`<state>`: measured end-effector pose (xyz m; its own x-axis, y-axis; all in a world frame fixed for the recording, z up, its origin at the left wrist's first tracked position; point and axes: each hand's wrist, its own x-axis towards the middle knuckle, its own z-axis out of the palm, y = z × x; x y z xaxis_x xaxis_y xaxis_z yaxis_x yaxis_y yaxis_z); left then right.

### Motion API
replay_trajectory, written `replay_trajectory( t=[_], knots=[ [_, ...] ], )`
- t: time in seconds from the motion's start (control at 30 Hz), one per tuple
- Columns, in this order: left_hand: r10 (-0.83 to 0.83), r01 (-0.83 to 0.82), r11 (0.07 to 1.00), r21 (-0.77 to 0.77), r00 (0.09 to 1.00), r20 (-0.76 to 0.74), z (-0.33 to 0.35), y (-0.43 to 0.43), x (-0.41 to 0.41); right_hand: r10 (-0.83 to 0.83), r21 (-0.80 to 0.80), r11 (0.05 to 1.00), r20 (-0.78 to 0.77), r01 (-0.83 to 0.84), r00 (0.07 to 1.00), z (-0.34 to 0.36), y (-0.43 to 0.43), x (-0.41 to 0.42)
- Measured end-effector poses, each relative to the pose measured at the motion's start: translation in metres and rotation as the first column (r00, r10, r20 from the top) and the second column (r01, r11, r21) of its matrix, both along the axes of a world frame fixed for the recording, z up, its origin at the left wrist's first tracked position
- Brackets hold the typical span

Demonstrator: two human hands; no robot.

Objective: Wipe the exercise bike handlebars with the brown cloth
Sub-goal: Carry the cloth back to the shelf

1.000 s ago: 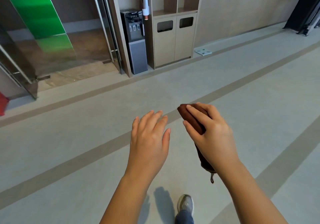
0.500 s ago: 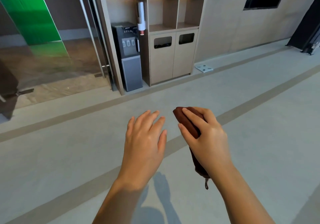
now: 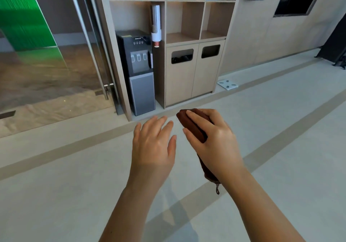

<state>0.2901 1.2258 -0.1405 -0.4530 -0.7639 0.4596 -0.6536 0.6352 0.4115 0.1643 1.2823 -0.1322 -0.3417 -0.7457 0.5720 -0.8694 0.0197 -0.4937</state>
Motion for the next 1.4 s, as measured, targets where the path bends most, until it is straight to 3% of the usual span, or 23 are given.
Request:
replay_trajectory(
  t=[0.13,0.3,0.83,1.4],
  knots=[
    [0.003,-0.002,0.999,-0.035,1.0,0.011,0.002,-0.081,-0.022,-0.003,0.009,1.0,-0.006,0.003,1.0,-0.002,-0.085,-0.024],
    [0.013,-0.016,0.999,0.041,0.998,0.069,-0.01,-0.174,-0.052,0.004,0.001,1.0,0.034,-0.004,0.999,-0.017,-0.186,-0.059],
    [0.037,-0.037,0.99,-0.133,0.999,0.004,0.008,-0.5,-0.237,0.04,-0.08,0.996,-0.029,-0.042,0.999,0.005,-0.518,-0.25],
    [0.092,-0.102,0.974,-0.2,0.994,-0.06,0.011,-0.814,-0.277,0.103,-0.042,0.993,-0.062,-0.106,0.993,0.017,-0.838,-0.29]
  ],
)
